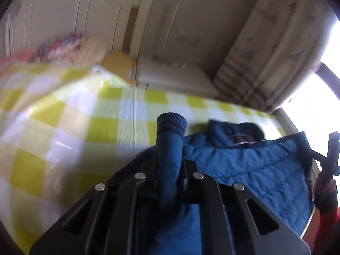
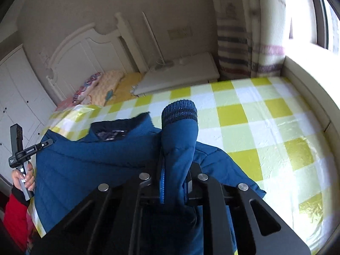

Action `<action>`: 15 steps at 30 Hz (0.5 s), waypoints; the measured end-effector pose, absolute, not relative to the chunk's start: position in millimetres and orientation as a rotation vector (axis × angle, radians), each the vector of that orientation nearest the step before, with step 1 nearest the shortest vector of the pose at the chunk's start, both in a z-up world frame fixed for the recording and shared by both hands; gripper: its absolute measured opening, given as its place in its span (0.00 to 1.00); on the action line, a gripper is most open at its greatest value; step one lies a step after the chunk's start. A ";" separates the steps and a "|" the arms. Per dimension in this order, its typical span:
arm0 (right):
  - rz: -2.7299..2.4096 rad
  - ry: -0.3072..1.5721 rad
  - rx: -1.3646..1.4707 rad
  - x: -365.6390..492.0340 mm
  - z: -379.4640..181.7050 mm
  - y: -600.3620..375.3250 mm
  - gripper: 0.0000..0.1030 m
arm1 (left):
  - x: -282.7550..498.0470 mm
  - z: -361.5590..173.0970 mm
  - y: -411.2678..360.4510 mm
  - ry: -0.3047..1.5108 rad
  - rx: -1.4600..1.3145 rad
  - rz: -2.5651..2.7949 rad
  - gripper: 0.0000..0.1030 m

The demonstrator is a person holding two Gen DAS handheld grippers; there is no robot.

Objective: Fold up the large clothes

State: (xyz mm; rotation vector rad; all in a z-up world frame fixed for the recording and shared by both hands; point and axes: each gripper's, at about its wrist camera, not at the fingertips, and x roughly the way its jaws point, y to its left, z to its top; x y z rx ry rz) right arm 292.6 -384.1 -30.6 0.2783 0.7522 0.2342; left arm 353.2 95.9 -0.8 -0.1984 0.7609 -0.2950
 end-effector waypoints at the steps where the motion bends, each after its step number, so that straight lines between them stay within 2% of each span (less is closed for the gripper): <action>1: 0.247 0.714 0.254 277.1 -14.5 -380.4 0.13 | 340.9 11.6 98.5 0.726 -0.196 -0.305 0.11; 5: 0.248 0.592 0.280 263.1 51.2 -387.2 0.13 | 338.5 73.7 109.8 0.650 -0.233 -0.319 0.11; 8: 0.190 0.585 0.295 296.0 68.7 -389.0 0.13 | 375.2 86.2 96.4 0.683 -0.188 -0.232 0.13; 11: 0.114 0.703 0.358 346.1 27.2 -391.2 0.13 | 426.8 46.6 86.1 0.812 -0.210 -0.165 0.13; 13: 0.034 0.831 0.322 371.4 -25.4 -387.9 0.13 | 445.7 4.3 79.0 0.895 -0.183 -0.127 0.13; 15: 0.006 0.953 0.357 378.7 -85.9 -390.1 0.14 | 451.4 -54.0 65.6 0.992 -0.108 -0.093 0.21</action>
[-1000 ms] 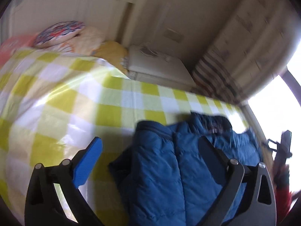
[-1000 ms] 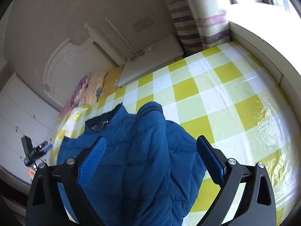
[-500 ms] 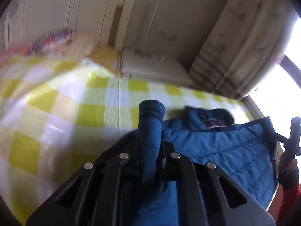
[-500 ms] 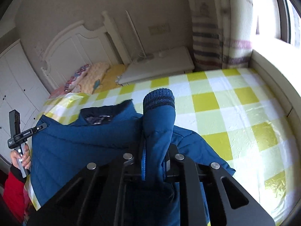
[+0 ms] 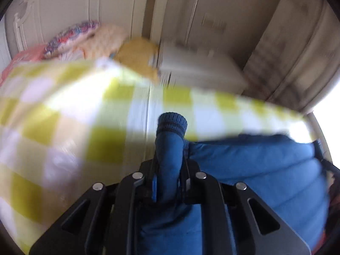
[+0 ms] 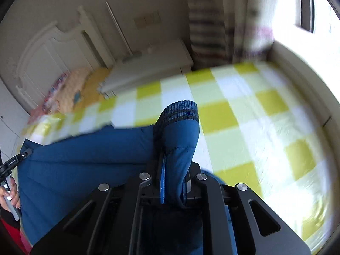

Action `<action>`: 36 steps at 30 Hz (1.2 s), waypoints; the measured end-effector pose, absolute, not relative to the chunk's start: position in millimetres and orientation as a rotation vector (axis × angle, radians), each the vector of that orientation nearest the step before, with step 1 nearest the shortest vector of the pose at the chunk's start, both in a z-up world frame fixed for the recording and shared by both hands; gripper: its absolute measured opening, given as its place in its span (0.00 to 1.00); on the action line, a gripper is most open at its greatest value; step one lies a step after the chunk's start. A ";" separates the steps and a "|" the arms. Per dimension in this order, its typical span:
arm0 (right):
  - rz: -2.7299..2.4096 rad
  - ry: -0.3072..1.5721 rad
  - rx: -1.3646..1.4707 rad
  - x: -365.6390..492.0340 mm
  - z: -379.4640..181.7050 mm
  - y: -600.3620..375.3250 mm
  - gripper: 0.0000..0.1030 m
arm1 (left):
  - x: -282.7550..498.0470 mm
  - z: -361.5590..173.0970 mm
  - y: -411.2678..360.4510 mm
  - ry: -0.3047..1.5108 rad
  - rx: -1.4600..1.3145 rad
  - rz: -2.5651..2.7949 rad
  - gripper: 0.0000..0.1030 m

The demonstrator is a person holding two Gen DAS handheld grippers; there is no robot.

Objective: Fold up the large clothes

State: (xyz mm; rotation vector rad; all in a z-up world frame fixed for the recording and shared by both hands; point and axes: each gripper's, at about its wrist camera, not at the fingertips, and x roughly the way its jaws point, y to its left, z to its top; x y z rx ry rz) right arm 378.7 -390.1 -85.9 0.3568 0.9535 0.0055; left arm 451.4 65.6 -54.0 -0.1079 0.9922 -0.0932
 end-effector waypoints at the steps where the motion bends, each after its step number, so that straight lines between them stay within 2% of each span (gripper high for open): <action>1: 0.021 0.929 0.411 374.3 -94.5 -396.1 0.14 | 448.6 -63.8 63.7 0.987 -0.106 -0.090 0.22; 5: 0.042 0.906 0.499 368.6 -98.0 -413.7 0.14 | 443.6 -60.9 66.3 0.956 -0.093 -0.068 0.27; 7: 0.028 0.902 0.505 369.9 -99.9 -416.7 0.16 | 442.3 -60.9 68.7 0.954 -0.100 -0.050 0.35; 9: 0.040 0.892 0.518 367.1 -101.2 -419.8 0.21 | 440.7 -59.7 75.7 0.954 -0.116 -0.003 0.59; 11: 0.109 0.892 0.594 362.8 -98.9 -427.0 0.38 | 434.2 -52.6 89.9 0.931 -0.200 -0.023 0.71; 12: 0.141 0.896 0.622 357.4 -97.5 -423.5 0.61 | 426.4 -45.9 99.6 0.912 -0.251 -0.049 0.72; 13: 0.193 0.892 0.664 345.1 -86.8 -429.4 0.73 | 411.2 -35.1 113.8 0.884 -0.328 -0.101 0.72; 14: 0.211 0.878 0.668 328.3 -74.3 -429.6 0.93 | 397.4 -26.5 120.0 0.862 -0.369 -0.140 0.80; 15: 0.235 0.849 0.653 309.6 -61.2 -432.9 0.95 | 377.0 -17.1 130.6 0.832 -0.396 -0.189 0.94; 16: 0.267 0.814 0.592 282.2 -45.5 -437.0 0.95 | 357.3 -10.2 138.2 0.805 -0.392 -0.221 0.98; 18: 0.247 0.789 0.461 236.6 -28.3 -440.7 0.95 | 313.0 -5.7 150.7 0.796 -0.340 -0.239 0.97; 21: 0.247 0.782 0.376 175.3 -31.3 -451.4 0.95 | 260.3 -19.8 161.6 0.850 -0.310 -0.269 0.97; 24: 0.260 0.816 0.395 119.8 -57.2 -456.7 0.95 | 215.6 -41.3 160.5 0.897 -0.284 -0.277 0.97; 28: 0.239 0.824 0.433 95.3 -87.5 -446.6 0.94 | 192.7 -56.9 139.9 0.886 -0.248 -0.308 0.98; 29: 0.254 0.818 0.461 96.5 -92.7 -441.3 0.91 | 193.5 -59.2 134.5 0.888 -0.260 -0.322 0.97; 31: 0.275 0.802 0.488 101.9 -96.4 -427.4 0.68 | 195.9 -59.6 120.9 0.878 -0.272 -0.337 0.97; 32: 0.278 0.790 0.482 104.8 -96.9 -419.1 0.66 | 196.0 -60.5 113.8 0.874 -0.265 -0.334 0.82; 33: 0.244 0.755 0.463 105.4 -95.3 -412.3 0.53 | 196.5 -61.7 106.3 0.874 -0.251 -0.316 0.69; 34: 0.225 0.728 0.453 104.2 -93.8 -405.1 0.46 | 196.2 -62.5 98.7 0.873 -0.239 -0.308 0.60; 35: 0.204 0.726 0.436 103.4 -92.7 -397.0 0.45 | 191.5 -59.0 93.1 0.865 -0.234 -0.302 0.43; 36: 0.174 0.721 0.394 100.2 -88.8 -386.1 0.41 | 185.6 -53.8 90.8 0.853 -0.231 -0.283 0.33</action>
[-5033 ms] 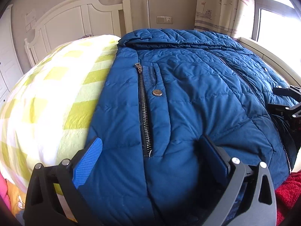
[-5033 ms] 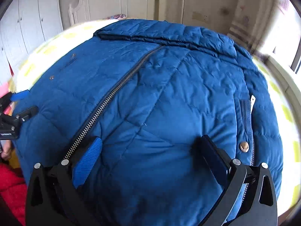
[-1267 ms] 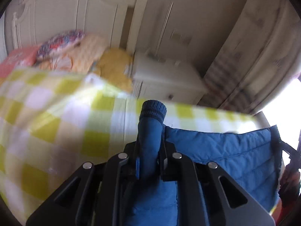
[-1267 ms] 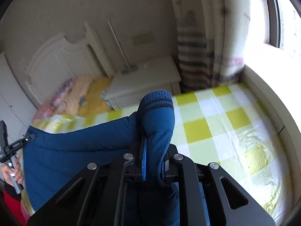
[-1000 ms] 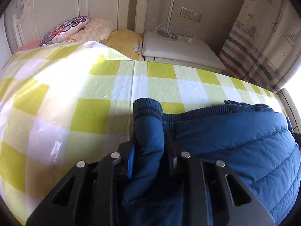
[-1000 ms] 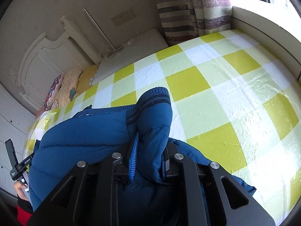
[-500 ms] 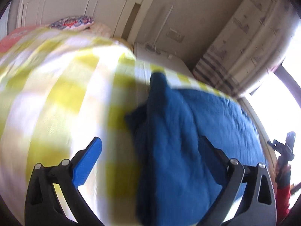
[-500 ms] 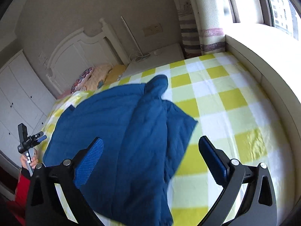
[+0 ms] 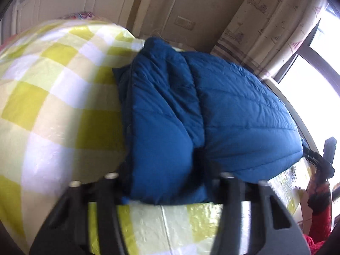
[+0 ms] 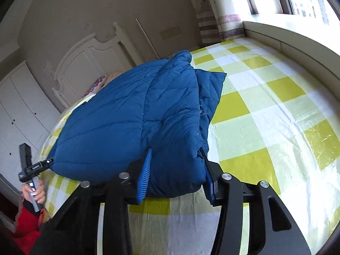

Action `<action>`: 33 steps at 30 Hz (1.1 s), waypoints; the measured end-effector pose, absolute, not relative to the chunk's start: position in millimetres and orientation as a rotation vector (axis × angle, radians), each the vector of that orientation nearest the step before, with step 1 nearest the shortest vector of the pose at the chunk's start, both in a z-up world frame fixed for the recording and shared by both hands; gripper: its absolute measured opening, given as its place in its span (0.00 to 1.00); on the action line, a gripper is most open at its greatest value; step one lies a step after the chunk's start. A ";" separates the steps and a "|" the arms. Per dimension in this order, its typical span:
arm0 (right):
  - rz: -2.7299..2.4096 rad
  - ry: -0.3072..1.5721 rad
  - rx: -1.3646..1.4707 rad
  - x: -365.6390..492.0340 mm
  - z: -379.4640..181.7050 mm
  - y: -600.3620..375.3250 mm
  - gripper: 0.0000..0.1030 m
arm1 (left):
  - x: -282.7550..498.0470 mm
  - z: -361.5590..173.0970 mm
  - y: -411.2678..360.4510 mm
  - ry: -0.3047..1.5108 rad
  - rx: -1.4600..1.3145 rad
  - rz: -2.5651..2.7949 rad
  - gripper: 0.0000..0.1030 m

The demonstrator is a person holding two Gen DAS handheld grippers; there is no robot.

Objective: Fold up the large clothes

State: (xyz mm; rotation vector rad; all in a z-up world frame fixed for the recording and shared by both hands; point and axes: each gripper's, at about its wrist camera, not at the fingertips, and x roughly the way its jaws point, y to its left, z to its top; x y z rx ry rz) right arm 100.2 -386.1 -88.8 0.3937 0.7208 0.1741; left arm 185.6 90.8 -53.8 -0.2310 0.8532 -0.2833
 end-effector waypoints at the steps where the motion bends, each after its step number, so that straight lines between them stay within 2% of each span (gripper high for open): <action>1: 0.161 0.711 0.361 97.0 -84.2 -379.2 0.37 | 178.9 -48.3 89.9 0.843 -0.233 -0.278 0.30; 3: 0.159 0.684 0.337 89.1 -72.4 -371.9 0.33 | 166.2 -37.1 92.2 0.823 -0.250 -0.284 0.25; 8: 0.235 0.652 0.301 54.0 -43.0 -356.5 0.31 | 121.6 -12.4 101.4 0.784 -0.242 -0.295 0.24; 14: 0.278 0.716 0.347 -3.1 -65.0 -359.7 0.30 | 60.0 -37.1 122.9 0.846 -0.265 -0.274 0.27; 16: 0.283 0.734 0.376 -12.2 -72.9 -367.0 0.32 | 49.8 -42.1 123.4 0.847 -0.264 -0.280 0.35; 18: 0.265 0.760 0.369 -11.9 -77.0 -373.1 0.37 | 48.8 -43.5 126.9 0.850 -0.225 -0.238 0.60; 19: 0.235 0.761 0.369 -9.7 -71.9 -378.5 0.40 | 49.6 -35.7 131.9 0.824 -0.199 -0.182 0.64; 20: 0.209 0.745 0.376 -6.7 -63.7 -383.8 0.41 | 48.1 -25.7 138.7 0.787 -0.193 -0.134 0.72; 21: 0.189 0.720 0.379 -4.4 -54.0 -388.0 0.48 | 47.8 -11.2 146.1 0.735 -0.199 -0.093 0.84; 22: 0.167 0.664 0.367 -3.4 -35.1 -390.3 0.62 | 47.3 6.1 153.1 0.670 -0.213 -0.067 0.90; 23: 0.159 0.612 0.339 -3.8 -19.4 -387.9 0.70 | 47.2 28.6 157.8 0.586 -0.223 -0.055 0.97; 24: 0.161 0.542 0.290 1.0 1.8 -380.6 0.84 | 51.3 50.1 156.6 0.521 -0.219 -0.057 0.97; 25: 0.173 0.500 0.256 8.0 16.3 -372.0 0.86 | 57.0 63.2 154.4 0.497 -0.213 -0.054 0.97; 29: 0.275 0.421 0.133 60.6 59.2 -309.8 0.86 | 116.3 103.3 105.1 0.487 -0.182 -0.064 0.97; 33: 0.324 0.486 0.030 132.9 66.0 -242.3 0.83 | 195.0 100.9 35.8 0.594 0.009 -0.054 0.98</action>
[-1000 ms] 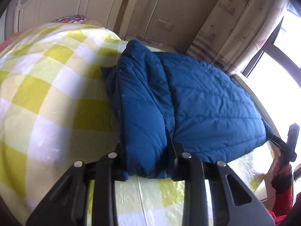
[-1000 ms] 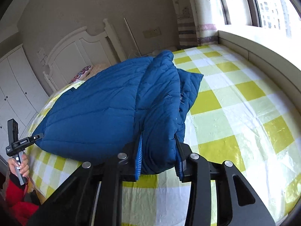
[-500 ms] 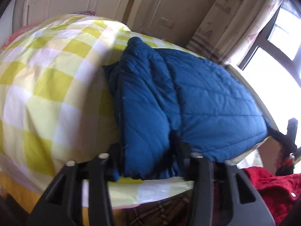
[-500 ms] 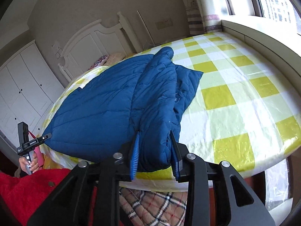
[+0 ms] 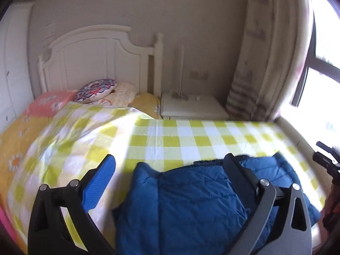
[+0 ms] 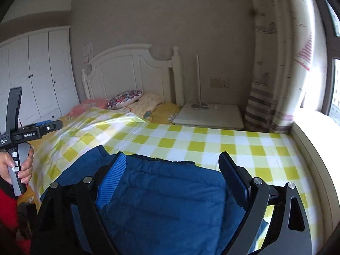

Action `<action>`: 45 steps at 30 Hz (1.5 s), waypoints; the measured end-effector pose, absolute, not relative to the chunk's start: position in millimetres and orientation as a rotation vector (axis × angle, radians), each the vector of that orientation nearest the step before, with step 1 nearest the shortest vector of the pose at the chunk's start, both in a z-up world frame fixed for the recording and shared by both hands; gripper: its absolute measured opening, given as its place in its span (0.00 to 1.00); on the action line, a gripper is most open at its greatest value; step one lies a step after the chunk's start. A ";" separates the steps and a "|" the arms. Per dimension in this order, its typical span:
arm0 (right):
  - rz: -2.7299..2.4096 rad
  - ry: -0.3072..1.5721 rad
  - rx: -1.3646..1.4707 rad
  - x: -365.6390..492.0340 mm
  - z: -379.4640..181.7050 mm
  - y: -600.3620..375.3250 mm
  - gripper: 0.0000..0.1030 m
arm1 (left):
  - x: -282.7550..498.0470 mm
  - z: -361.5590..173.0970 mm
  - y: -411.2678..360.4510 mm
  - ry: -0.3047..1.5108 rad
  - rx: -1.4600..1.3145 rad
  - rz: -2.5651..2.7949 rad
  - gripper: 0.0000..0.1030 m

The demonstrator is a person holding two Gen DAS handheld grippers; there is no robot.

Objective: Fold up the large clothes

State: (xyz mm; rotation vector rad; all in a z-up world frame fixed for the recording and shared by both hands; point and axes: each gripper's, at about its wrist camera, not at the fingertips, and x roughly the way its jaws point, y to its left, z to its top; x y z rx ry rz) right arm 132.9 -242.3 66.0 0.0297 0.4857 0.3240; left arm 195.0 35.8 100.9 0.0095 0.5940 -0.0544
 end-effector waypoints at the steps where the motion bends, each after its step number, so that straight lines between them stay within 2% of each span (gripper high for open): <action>1: 0.325 0.523 -0.007 152.5 62.8 -224.2 0.77 | 209.6 94.7 24.1 0.615 0.039 -0.055 0.98; 6: 0.303 0.692 -0.149 226.1 18.5 -172.2 0.65 | 286.1 32.3 -10.5 0.776 0.115 0.042 0.97; 10: 0.284 0.884 -0.230 262.5 -66.4 -165.3 0.66 | 316.3 -42.8 -15.4 0.868 0.130 0.033 0.98; 12: 0.309 0.893 -0.125 266.7 -84.3 -178.8 0.65 | 331.4 -79.1 -11.3 0.951 0.069 0.009 0.98; 18: 0.302 0.875 -0.136 261.4 -85.4 -177.4 0.65 | 329.2 -80.3 -6.9 0.910 0.040 0.004 0.98; 22: 0.272 0.913 -0.117 265.6 -70.7 -173.9 0.65 | 327.8 -79.8 -7.6 0.898 0.042 0.005 0.98; 24: 0.276 0.873 -0.046 264.1 -52.2 -173.1 0.65 | 326.0 -77.9 -6.6 0.897 0.037 0.001 0.98; 26: 0.256 0.825 -0.131 264.9 -49.6 -158.6 0.65 | 327.4 -78.3 -4.1 0.904 0.015 -0.009 0.98; 28: 0.241 0.926 -0.186 276.7 -77.4 -149.2 0.67 | 328.6 -78.8 -1.9 0.909 -0.003 -0.016 0.98; 29: 0.244 0.919 -0.188 276.8 -80.6 -148.8 0.67 | 329.4 -79.5 0.2 0.913 -0.016 -0.021 0.98; 35: 0.184 0.854 -0.265 267.3 -56.8 -174.3 0.66 | 330.4 -79.9 1.4 0.912 -0.024 -0.025 0.98; 38: 0.067 0.821 -0.144 262.6 -47.6 -236.7 0.72 | 331.6 -80.7 1.3 0.912 -0.028 -0.026 0.98; 40: -0.001 0.884 -0.060 267.8 -69.5 -283.8 0.74 | 332.1 -80.8 1.2 0.912 -0.033 -0.031 0.98; 42: 0.118 0.951 0.178 274.4 -97.0 -322.0 0.74 | 331.5 -80.9 0.6 0.912 -0.036 -0.033 0.98; 45: 0.109 0.934 0.165 273.5 -97.9 -321.0 0.75 | 332.1 -81.1 0.4 0.915 -0.035 -0.032 0.98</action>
